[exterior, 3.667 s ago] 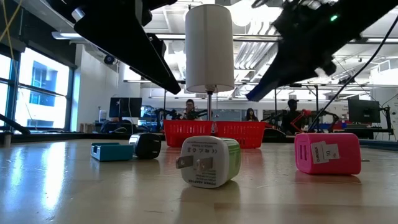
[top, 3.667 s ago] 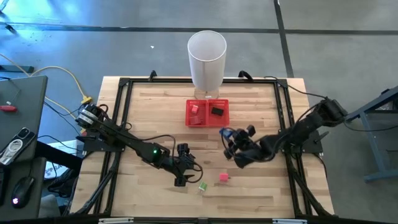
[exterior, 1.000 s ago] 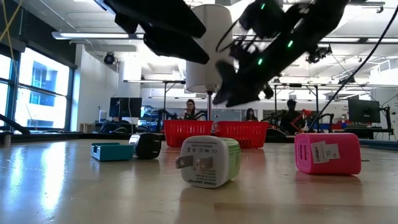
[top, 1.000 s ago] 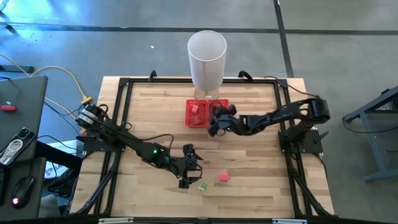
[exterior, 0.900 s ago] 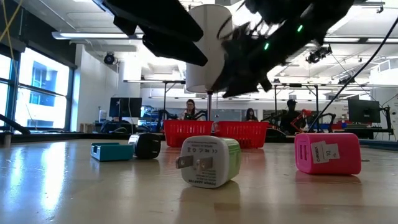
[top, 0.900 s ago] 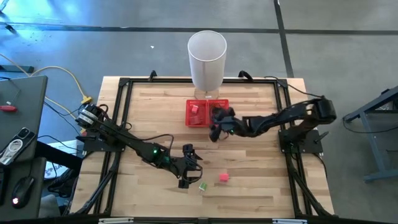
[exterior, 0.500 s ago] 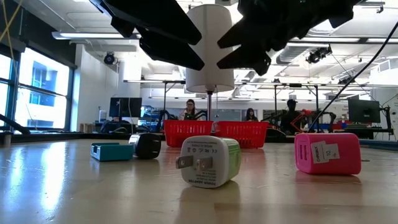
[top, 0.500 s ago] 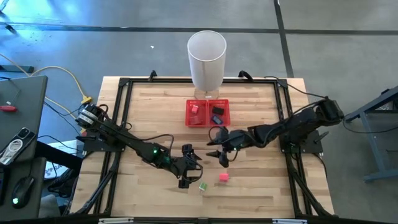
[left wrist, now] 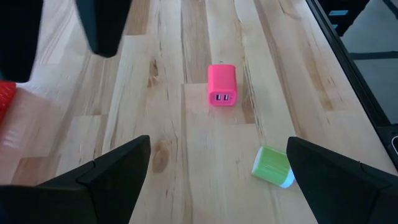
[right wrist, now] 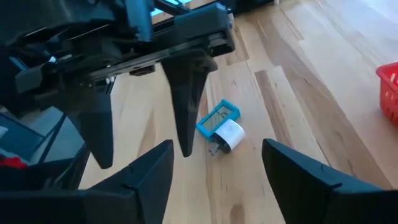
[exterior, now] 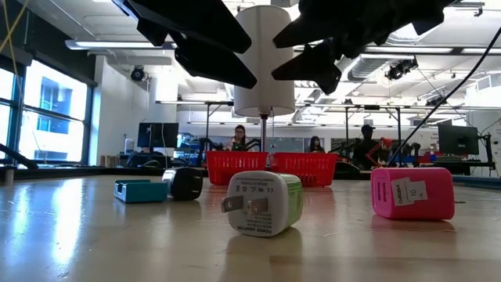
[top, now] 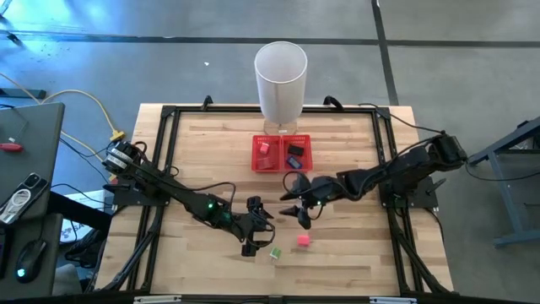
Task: Pick & Place Office items
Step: Put the pink charger adapter into the left red bin
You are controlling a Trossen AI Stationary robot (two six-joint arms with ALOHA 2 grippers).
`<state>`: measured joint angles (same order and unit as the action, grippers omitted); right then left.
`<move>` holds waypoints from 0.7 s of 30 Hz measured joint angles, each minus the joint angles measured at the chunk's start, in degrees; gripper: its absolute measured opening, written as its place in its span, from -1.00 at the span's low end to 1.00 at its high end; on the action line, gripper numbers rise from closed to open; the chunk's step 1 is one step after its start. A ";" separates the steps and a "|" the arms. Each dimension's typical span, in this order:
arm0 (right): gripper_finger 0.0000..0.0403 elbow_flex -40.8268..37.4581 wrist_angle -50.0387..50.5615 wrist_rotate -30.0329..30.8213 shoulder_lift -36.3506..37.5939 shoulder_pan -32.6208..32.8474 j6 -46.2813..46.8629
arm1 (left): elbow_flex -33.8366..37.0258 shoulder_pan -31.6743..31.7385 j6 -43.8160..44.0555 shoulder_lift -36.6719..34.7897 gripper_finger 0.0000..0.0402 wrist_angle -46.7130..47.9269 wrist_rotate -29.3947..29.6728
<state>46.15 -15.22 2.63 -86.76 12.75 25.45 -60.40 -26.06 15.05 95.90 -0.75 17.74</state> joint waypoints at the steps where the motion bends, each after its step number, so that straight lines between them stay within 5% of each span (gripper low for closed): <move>1: 0.18 0.00 0.00 0.01 0.00 0.00 0.07 | 0.00 0.00 0.00 0.00 0.83 0.00 -0.03; 12: 0.68 0.00 4.28 -3.40 0.00 0.02 4.43 | 0.00 0.00 0.00 0.00 0.83 0.49 -0.03; 21: 0.77 -0.02 19.30 -1.88 1.18 7.35 4.17 | 0.00 0.00 -0.02 0.00 0.83 0.87 -0.03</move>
<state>46.13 4.07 0.75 -85.59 20.10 29.62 -60.40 -26.06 15.03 95.90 0.12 17.72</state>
